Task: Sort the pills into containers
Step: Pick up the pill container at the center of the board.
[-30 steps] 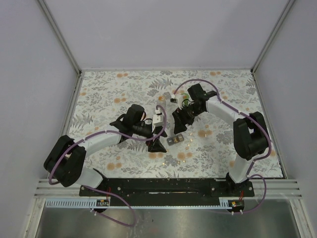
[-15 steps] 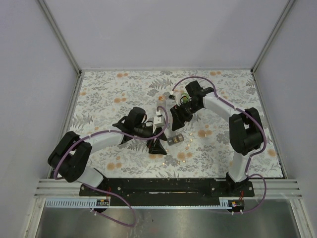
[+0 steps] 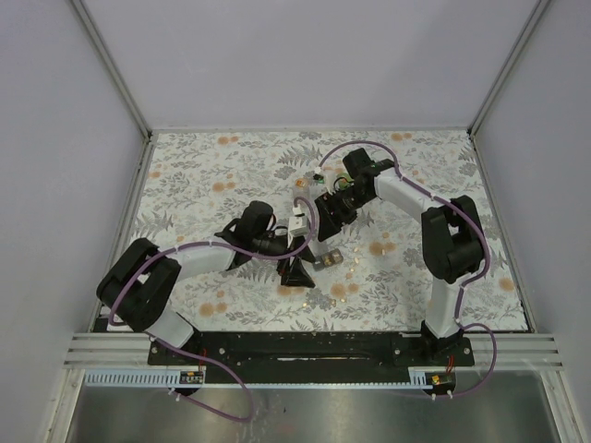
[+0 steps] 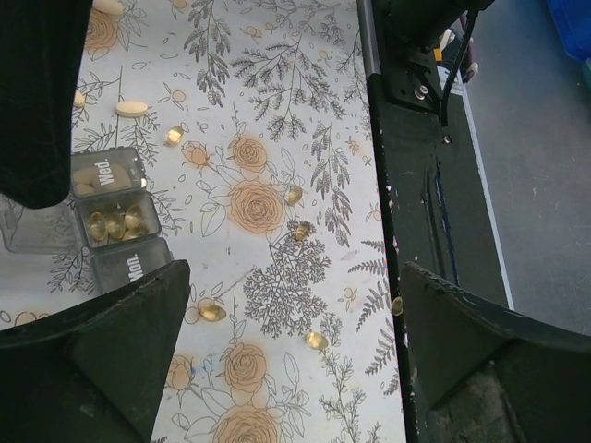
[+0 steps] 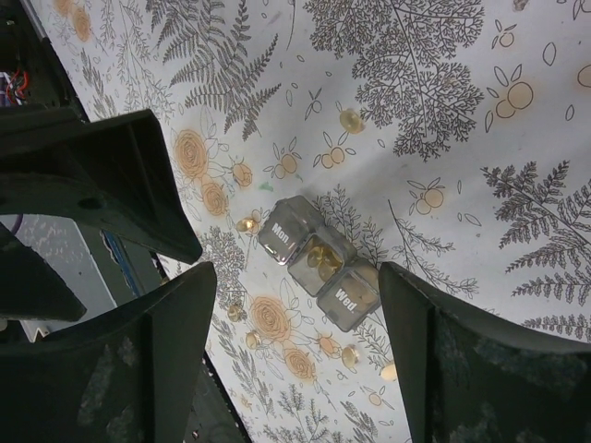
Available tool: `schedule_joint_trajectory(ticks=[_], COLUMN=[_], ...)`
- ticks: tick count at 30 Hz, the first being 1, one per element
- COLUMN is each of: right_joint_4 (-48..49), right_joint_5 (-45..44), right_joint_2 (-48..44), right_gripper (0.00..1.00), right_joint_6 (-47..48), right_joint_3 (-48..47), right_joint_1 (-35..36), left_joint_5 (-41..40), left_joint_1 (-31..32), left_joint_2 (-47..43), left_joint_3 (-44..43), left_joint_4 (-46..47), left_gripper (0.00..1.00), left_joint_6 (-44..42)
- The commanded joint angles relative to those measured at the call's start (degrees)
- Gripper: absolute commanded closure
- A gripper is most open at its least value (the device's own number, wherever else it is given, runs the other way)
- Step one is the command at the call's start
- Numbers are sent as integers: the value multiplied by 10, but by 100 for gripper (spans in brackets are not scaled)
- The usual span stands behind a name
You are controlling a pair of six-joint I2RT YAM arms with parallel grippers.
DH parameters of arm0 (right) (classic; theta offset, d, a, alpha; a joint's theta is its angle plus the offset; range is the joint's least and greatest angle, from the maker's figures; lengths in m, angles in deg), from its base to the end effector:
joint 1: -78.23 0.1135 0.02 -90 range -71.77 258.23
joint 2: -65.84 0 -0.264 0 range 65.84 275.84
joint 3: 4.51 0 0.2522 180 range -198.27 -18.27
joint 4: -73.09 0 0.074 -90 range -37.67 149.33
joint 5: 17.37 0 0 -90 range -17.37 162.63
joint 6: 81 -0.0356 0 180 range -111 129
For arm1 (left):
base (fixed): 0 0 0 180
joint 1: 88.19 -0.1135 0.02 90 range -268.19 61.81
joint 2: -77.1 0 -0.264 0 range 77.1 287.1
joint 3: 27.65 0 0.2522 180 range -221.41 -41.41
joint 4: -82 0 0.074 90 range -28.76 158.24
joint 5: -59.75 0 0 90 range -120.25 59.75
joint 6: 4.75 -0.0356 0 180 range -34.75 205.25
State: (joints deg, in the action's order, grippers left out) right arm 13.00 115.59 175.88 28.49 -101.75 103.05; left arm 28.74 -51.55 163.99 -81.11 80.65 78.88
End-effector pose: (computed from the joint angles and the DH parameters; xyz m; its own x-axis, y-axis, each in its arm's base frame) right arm 0.3400 0.1840 0.2100 -0.6545 -0.5717 -0.4947 -0.7506 0.4130 0.5158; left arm 0.2161 -0.1987 0.1855 -0.3581 0.3376 -0.8705 0.9177 -0.0445 -0.3948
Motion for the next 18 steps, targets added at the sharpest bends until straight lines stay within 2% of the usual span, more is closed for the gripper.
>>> schedule_joint_trajectory(ticks=[1,8,18], right_joint_4=[-8,-18,-27], right_joint_5=[11,16,-6], right_joint_2=[11,22,27], right_gripper=[20,20,21], right_joint_6=[-23,-31,-37], right_joint_3=[-29,-36,-37], right_joint_1=[3,3,3], left_joint_5=[31,7,-69], left_joint_1=[13,20,22], left_joint_2=[33,78,83], left_joint_3=[6,18,25], left_joint_4=[96,188,203], left_gripper=[1,1,1], left_joint_6=[44,95,85])
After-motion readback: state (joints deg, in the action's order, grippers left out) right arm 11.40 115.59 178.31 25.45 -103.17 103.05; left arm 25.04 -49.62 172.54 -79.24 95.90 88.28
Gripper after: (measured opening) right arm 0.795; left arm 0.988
